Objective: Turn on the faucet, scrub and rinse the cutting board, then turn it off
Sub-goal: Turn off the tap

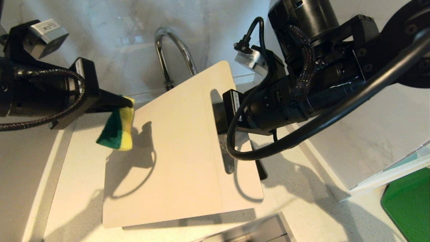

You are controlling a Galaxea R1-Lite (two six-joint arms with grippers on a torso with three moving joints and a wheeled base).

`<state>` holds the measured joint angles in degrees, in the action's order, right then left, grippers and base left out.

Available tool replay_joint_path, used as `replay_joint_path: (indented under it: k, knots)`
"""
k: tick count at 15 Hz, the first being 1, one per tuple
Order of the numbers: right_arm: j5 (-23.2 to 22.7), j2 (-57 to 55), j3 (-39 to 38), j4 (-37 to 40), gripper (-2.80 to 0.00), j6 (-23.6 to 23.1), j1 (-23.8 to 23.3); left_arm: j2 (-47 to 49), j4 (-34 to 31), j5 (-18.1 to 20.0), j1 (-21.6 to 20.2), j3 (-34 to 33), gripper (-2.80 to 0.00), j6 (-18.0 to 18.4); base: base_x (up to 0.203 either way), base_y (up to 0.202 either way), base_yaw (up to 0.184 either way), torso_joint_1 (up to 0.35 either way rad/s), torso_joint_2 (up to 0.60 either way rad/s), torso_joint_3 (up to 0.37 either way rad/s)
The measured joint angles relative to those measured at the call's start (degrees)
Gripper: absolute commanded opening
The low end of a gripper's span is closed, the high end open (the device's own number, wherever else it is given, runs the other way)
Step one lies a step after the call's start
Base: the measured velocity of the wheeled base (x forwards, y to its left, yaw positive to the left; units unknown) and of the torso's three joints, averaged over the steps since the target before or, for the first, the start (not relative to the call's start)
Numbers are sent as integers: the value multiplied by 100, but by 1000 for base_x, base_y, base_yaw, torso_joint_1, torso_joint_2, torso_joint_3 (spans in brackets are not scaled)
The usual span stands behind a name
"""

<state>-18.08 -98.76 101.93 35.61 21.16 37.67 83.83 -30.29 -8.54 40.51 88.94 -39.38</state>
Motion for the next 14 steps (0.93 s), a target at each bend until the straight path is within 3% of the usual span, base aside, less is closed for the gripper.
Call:
replay_joint_path:
  k: [3, 8, 11, 14]
  knots:
    - [0, -27, 99, 0, -280, -5, -1, 366, -58, -624, 695, -155, -280, -144, 0, 0, 0, 0, 0, 0]
    - [19, -5, 281, 22, -280, 9, -44, 597, 469, -967, 877, -1152, -280, 119, 0, 0, 0, 0, 0, 0]
    - [9, 40, 298, 17, -280, 13, -44, 451, 851, -1056, 724, -2090, -280, 245, 0, 0, 0, 0, 0, 0]
    - [-5, 84, 321, -2, -280, 17, -44, 213, 1454, -1016, -54, -2948, -280, 536, 0, 0, 0, 0, 0, 0]
